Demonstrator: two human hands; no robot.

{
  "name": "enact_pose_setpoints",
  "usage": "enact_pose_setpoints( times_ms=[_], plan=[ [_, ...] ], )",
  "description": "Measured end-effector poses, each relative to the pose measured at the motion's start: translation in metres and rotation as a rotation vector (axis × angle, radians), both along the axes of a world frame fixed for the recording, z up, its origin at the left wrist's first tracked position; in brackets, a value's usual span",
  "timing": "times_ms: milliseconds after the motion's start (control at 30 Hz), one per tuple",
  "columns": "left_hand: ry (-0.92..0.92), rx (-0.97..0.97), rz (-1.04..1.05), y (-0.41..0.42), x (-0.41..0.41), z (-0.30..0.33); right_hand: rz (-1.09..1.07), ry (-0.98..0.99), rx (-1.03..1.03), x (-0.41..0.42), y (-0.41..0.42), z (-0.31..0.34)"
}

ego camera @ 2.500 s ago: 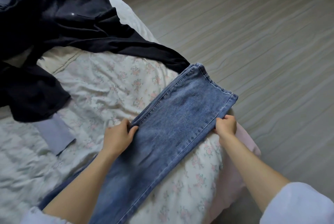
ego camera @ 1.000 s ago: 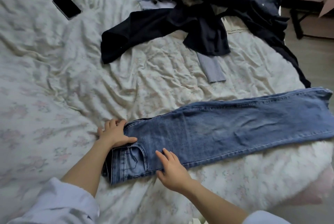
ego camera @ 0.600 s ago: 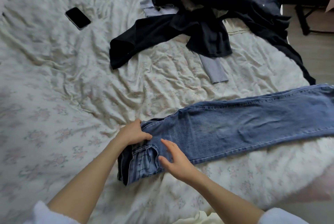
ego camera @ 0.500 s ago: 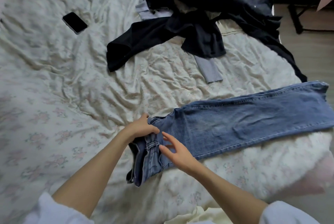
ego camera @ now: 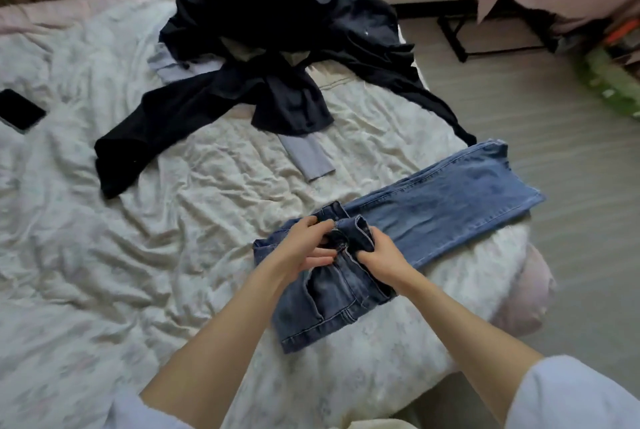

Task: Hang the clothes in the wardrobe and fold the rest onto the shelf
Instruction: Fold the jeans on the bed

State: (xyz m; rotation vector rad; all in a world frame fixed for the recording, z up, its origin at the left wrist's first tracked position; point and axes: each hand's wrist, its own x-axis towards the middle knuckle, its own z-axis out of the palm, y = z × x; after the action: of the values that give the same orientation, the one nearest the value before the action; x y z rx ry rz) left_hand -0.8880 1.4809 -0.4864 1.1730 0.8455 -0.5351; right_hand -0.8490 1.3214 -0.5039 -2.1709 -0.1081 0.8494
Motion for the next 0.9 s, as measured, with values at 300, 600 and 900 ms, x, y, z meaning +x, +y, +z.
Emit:
enact_pose_setpoints(
  times_ms=[300,600,900],
  plan=[
    [0.234,0.782,0.008,0.015,-0.025,-0.071,0.028,-0.207,-0.453,0.034,-0.017,-0.028],
    [0.193,0.254,0.358,0.025,-0.051,-0.107,0.487,-0.152,-0.321,-0.082,0.017,-0.062],
    [0.000,0.288,0.264,0.023,-0.020,-0.061,0.443,-0.176,-0.404,-0.095,0.029,-0.044]
  ],
)
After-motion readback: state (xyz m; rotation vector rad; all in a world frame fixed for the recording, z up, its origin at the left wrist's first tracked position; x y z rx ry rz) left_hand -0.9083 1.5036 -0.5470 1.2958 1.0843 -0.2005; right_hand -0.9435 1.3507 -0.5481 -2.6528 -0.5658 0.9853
